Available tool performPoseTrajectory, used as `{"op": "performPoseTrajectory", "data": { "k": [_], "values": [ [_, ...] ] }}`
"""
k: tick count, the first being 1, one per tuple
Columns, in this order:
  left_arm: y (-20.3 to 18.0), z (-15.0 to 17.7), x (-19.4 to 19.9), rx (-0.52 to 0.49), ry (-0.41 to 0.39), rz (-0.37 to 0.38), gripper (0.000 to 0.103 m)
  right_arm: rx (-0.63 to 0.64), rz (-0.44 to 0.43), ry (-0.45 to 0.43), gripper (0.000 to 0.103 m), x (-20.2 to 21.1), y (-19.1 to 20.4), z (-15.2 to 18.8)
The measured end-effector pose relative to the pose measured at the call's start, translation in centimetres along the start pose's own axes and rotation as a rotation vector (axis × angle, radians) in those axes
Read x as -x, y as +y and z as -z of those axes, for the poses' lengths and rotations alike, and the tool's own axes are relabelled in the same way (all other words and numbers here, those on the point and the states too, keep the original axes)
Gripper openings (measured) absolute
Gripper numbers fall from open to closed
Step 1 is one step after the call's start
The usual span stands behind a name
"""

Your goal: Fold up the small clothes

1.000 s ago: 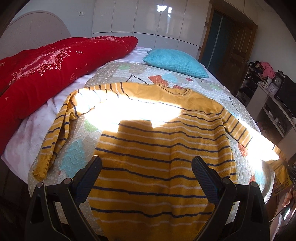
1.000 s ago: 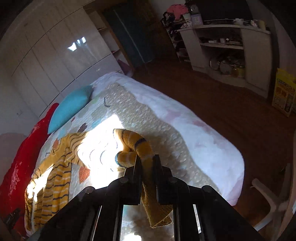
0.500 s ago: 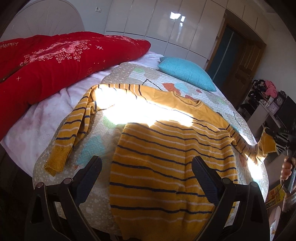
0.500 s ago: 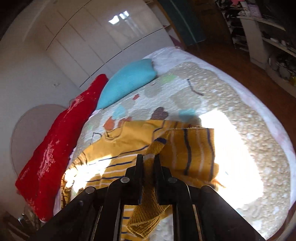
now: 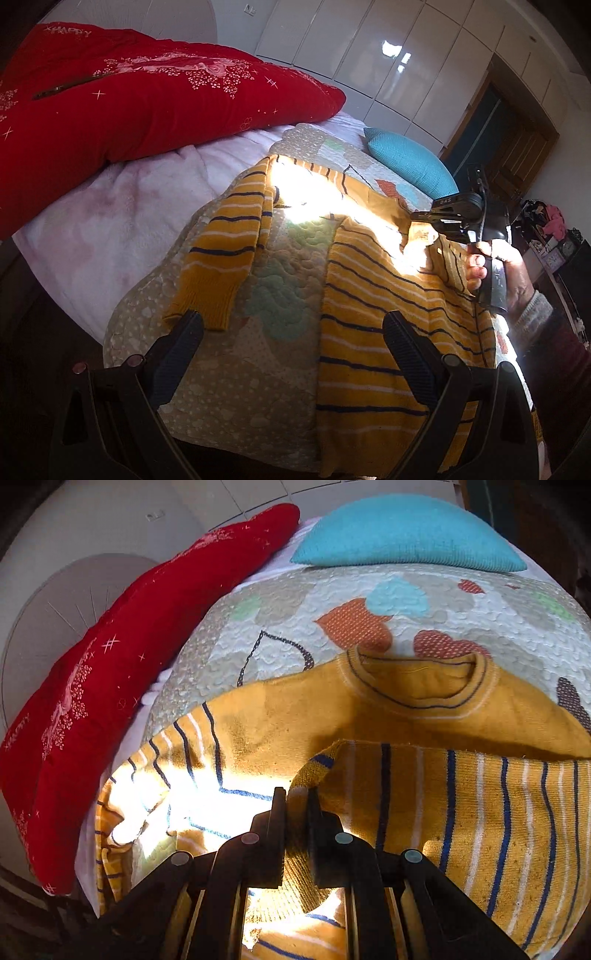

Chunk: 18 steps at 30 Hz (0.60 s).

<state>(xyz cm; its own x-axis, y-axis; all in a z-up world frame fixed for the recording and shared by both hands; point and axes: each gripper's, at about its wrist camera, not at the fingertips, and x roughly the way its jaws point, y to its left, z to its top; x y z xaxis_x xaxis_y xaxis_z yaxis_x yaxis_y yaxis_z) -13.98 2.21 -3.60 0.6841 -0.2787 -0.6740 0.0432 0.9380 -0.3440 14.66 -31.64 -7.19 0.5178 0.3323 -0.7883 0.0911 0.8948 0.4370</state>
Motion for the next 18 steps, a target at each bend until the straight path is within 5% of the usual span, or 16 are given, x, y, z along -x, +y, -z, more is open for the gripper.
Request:
{"op": "performPoseTrajectory", "data": {
  "k": [3, 5, 12, 18],
  "values": [
    [1.0, 0.0, -0.3, 0.025, 0.002, -0.005, 0.097, -0.050, -0.042, 0.034, 0.027, -3.4, 1.0, -0.8],
    [1.4, 0.1, -0.4, 0.036, 0.002, -0.007, 0.097, -0.107, -0.120, 0.052, 0.058, -5.1, 1.1, -1.4],
    [2.6, 0.4, -0.8, 0.073, 0.013, -0.025, 0.097, -0.106, -0.180, 0.024, 0.062, -4.9, 3.7, -2.2],
    [6.5, -0.3, 0.6, 0.151, -0.037, -0.111, 0.097, 0.047, -0.234, 0.055, 0.063, -1.8, 7.5, 1.8]
  ]
}}
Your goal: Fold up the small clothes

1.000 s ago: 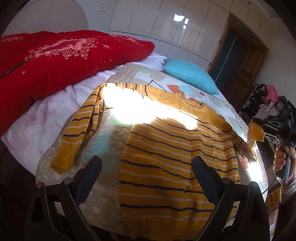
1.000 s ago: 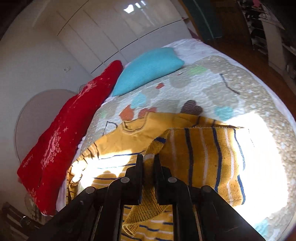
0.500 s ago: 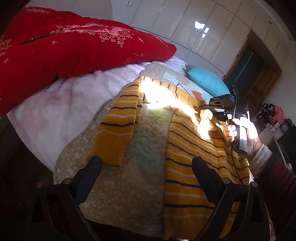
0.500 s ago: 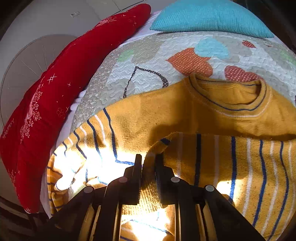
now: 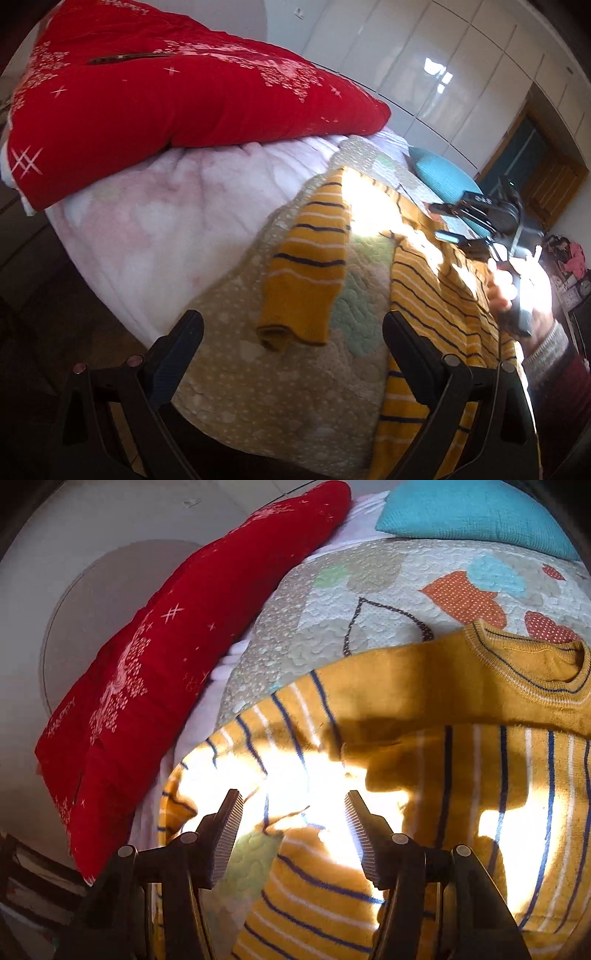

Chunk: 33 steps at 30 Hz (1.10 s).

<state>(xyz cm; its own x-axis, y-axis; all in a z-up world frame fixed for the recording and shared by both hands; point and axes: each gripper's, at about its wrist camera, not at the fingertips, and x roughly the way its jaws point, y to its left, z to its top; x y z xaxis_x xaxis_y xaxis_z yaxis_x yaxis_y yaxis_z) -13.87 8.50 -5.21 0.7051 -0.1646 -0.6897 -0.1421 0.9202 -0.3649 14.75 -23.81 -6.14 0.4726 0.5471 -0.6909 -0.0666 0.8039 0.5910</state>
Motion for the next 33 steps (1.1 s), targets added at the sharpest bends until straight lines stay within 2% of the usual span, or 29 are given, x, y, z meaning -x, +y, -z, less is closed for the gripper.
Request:
{"op": "performPoseTrajectory", "data": {
  "k": [5, 9, 13, 16, 18, 20, 21, 24, 28, 30, 33],
  "values": [
    [4.0, -1.0, 1.2, 0.120, -0.038, -0.066, 0.097, 0.142, -0.109, 0.094, 0.063, -0.7, 5.9, 5.8],
    [5.3, -1.2, 2.2, 0.144, -0.065, -0.083, 0.097, 0.254, -0.163, 0.133, 0.063, -2.0, 10.4, 10.4],
    [6.2, -1.1, 2.6, 0.170, -0.077, -0.069, 0.097, 0.349, -0.169, 0.135, 0.062, -2.9, 13.9, 13.4],
    [6.5, -0.9, 2.4, 0.182, -0.069, -0.057, 0.097, 0.365, -0.120, 0.157, 0.061, -4.5, 14.8, 14.6],
    [6.6, -0.7, 2.3, 0.188, -0.062, -0.051, 0.097, 0.374, -0.110, 0.172, 0.047, -5.4, 15.1, 15.2],
    [6.6, -0.6, 2.0, 0.192, -0.050, -0.047, 0.097, 0.387, -0.108, 0.194, 0.015, -6.1, 15.4, 16.0],
    [6.5, -0.5, 1.8, 0.194, -0.044, -0.045, 0.097, 0.391, -0.108, 0.205, 0.011, -6.4, 15.6, 16.2],
    [5.9, -0.6, 1.7, 0.191, -0.030, -0.029, 0.097, 0.404, -0.106, 0.183, 0.008, -5.3, 16.0, 15.8],
    [4.2, -1.0, 2.1, 0.152, -0.044, -0.018, 0.097, 0.405, -0.100, 0.065, 0.007, 1.0, 14.6, 11.9],
    [3.2, -1.2, 2.1, 0.131, -0.046, -0.006, 0.097, 0.384, -0.056, -0.013, 0.005, 5.5, 12.1, 9.3],
    [1.3, -1.3, 1.6, 0.091, -0.033, 0.006, 0.097, 0.285, 0.052, -0.119, 0.005, 12.5, 5.5, 5.7]
  ]
}}
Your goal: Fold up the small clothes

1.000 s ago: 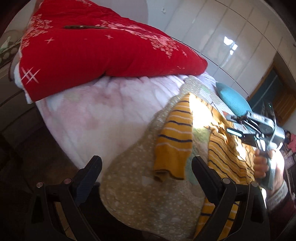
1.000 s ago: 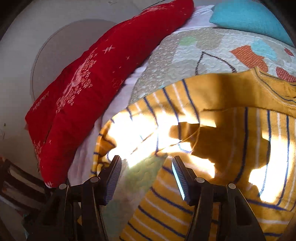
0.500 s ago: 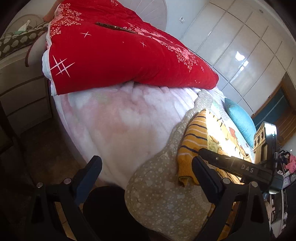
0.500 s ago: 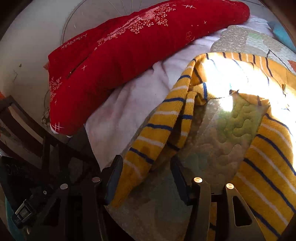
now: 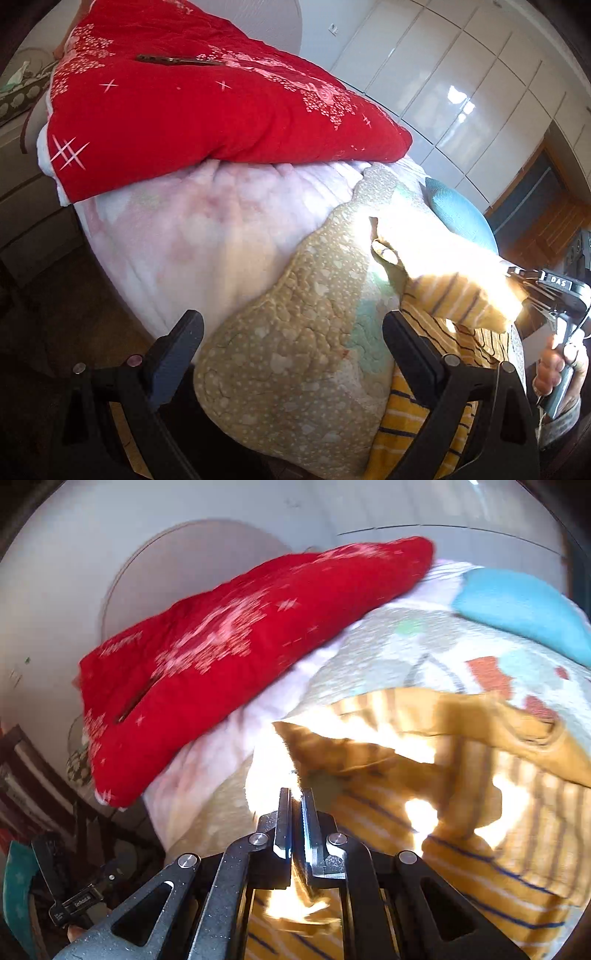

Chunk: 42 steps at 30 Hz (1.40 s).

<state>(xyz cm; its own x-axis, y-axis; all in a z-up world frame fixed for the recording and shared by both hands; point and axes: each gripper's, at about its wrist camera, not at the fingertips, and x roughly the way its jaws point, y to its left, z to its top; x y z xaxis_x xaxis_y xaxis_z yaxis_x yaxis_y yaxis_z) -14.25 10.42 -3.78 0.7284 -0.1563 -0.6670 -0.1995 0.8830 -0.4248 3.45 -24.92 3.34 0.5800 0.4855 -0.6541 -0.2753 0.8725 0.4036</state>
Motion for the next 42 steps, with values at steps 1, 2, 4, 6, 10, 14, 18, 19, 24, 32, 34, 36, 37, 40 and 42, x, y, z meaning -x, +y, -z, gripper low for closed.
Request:
{"op": "performPoseTrajectory", "data": {
  "k": [1, 2, 4, 6, 10, 14, 18, 19, 24, 32, 34, 36, 37, 40, 42],
  "values": [
    [-0.7, 0.1, -0.3, -0.013, 0.009, 0.003, 0.097, -0.040, 0.057, -0.024, 0.005, 2.0, -3.0, -0.3],
    [-1.4, 0.3, -0.7, -0.026, 0.022, 0.008, 0.097, -0.093, 0.104, -0.041, 0.005, 3.8, -6.0, -0.5],
    [-2.7, 0.5, -1.6, -0.048, 0.049, 0.023, 0.097, -0.217, 0.194, -0.063, 0.005, 6.8, -12.4, 0.0],
    [-4.3, 0.9, -2.3, -0.074, 0.074, 0.038, 0.097, -0.333, 0.307, -0.066, 0.005, 8.6, -18.5, 1.2],
    [-7.6, 1.6, -3.0, -0.162, 0.097, 0.053, 0.097, -0.538, 0.489, -0.045, 0.009, 10.4, -28.3, 4.5],
    [-10.2, 2.3, -4.0, -0.247, 0.111, 0.021, 0.097, -0.604, 0.432, -0.115, 0.020, 12.3, -30.6, 7.5],
    [-11.9, 3.1, -5.3, -0.273, 0.148, 0.023, 0.097, -0.524, 0.431, -0.153, 0.020, 13.0, -28.2, 8.4],
    [-12.3, 3.3, -5.6, -0.282, 0.156, 0.025, 0.097, -0.508, 0.419, -0.156, 0.022, 12.9, -27.5, 8.5],
    [-14.0, 4.8, -6.7, -0.331, 0.198, 0.029, 0.097, -0.495, 0.356, -0.139, 0.062, 11.0, -26.8, 9.2],
    [-14.8, 5.2, -7.3, -0.366, 0.195, 0.009, 0.097, -0.337, 0.364, -0.190, 0.006, 11.7, -25.2, 5.3],
    [-14.6, 5.1, -7.7, -0.354, 0.199, 0.008, 0.097, -0.341, 0.378, -0.230, 0.006, 12.6, -25.6, 4.0],
    [-14.5, 5.2, -8.1, -0.347, 0.207, 0.009, 0.097, -0.358, 0.413, -0.234, 0.006, 12.4, -26.8, 3.5],
    [-14.6, 5.4, -8.3, -0.348, 0.210, 0.007, 0.097, -0.367, 0.443, -0.213, 0.007, 11.7, -27.6, 3.7],
    [-14.4, 5.6, -8.8, -0.358, 0.220, -0.001, 0.097, -0.436, 0.542, -0.063, 0.012, 8.7, -30.8, 5.6],
    [-14.0, 5.3, -8.8, -0.359, 0.214, -0.007, 0.097, -0.479, 0.532, -0.071, 0.013, 9.1, -31.5, 7.5]
  ]
}}
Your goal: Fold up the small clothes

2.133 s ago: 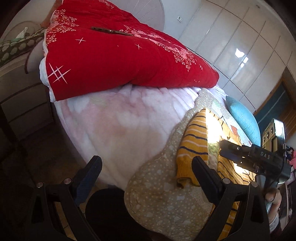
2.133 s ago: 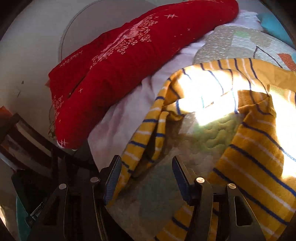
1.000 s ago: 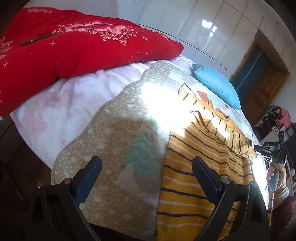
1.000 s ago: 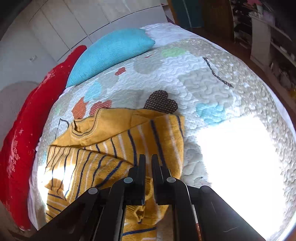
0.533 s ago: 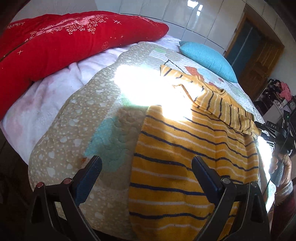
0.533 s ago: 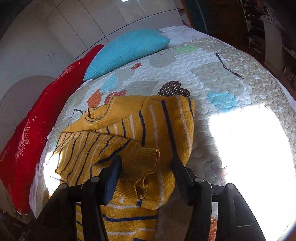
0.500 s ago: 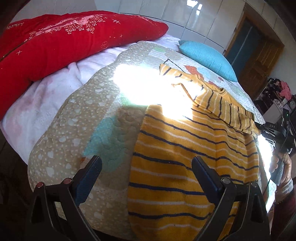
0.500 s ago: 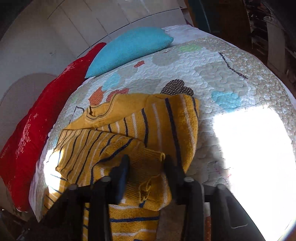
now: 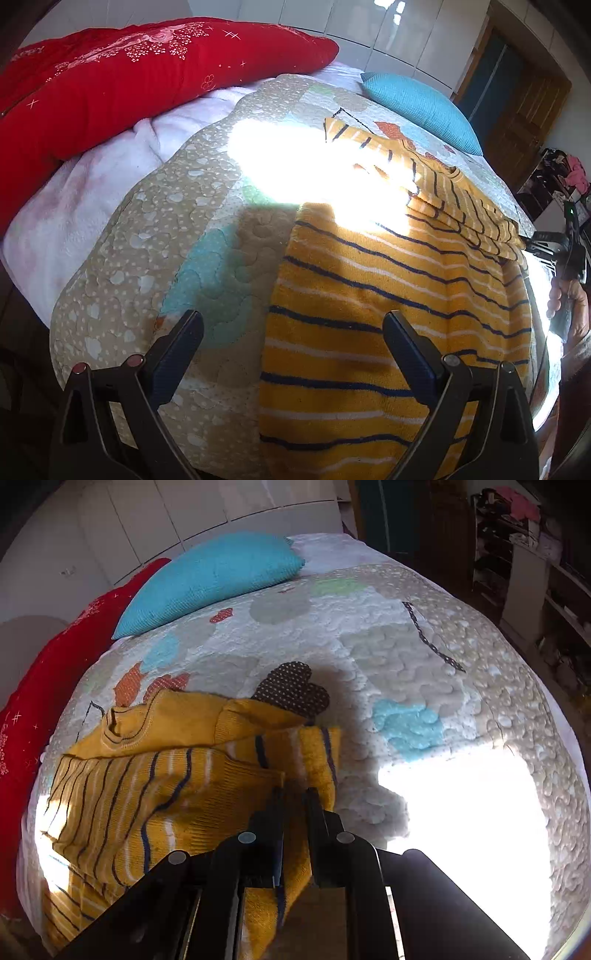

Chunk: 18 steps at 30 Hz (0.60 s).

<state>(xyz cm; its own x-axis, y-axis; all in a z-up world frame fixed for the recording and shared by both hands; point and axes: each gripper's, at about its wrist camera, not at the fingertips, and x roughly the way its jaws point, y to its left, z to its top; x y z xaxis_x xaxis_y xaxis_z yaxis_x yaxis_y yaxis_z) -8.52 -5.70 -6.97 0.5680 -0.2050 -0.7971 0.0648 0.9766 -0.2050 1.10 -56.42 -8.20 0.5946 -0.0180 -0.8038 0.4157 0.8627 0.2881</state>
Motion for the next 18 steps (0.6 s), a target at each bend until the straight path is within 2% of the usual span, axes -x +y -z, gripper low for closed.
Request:
{"op": "performPoseTrajectory", "data": {
  "k": [1, 2, 4, 5, 7, 10, 12, 18],
  "values": [
    [0.4, -0.1, 0.1, 0.003, -0.008, -0.007, 0.097, -0.019, -0.025, -0.008, 0.017, 0.8, -0.7, 0.7],
    [0.8, -0.2, 0.1, 0.008, -0.016, -0.015, 0.097, -0.027, -0.047, -0.014, 0.027, 1.7, -1.2, 1.4],
    [1.7, -0.5, -0.1, 0.023, -0.025, -0.024, 0.097, -0.023, -0.089, -0.021, 0.040, 3.9, -2.1, 3.4],
    [2.2, -0.7, -0.3, 0.031, -0.025, -0.021, 0.097, -0.019, -0.123, -0.011, 0.043, 4.7, -2.4, 4.6],
    [3.2, -0.9, -1.0, 0.054, -0.009, 0.008, 0.097, -0.013, -0.208, 0.045, 0.044, 5.9, -2.6, 7.4],
    [4.1, -0.7, -2.1, 0.078, 0.017, 0.102, 0.097, -0.008, -0.318, 0.136, 0.044, 6.1, -2.6, 12.3],
    [3.7, -0.5, -2.1, 0.050, 0.010, 0.132, 0.097, -0.018, -0.390, 0.130, 0.044, 6.7, -2.5, 14.9],
    [1.8, 1.6, -1.6, 0.039, 0.053, 0.393, 0.095, -0.104, -0.680, 0.180, 0.044, 6.9, -0.9, 20.4]
  ]
}}
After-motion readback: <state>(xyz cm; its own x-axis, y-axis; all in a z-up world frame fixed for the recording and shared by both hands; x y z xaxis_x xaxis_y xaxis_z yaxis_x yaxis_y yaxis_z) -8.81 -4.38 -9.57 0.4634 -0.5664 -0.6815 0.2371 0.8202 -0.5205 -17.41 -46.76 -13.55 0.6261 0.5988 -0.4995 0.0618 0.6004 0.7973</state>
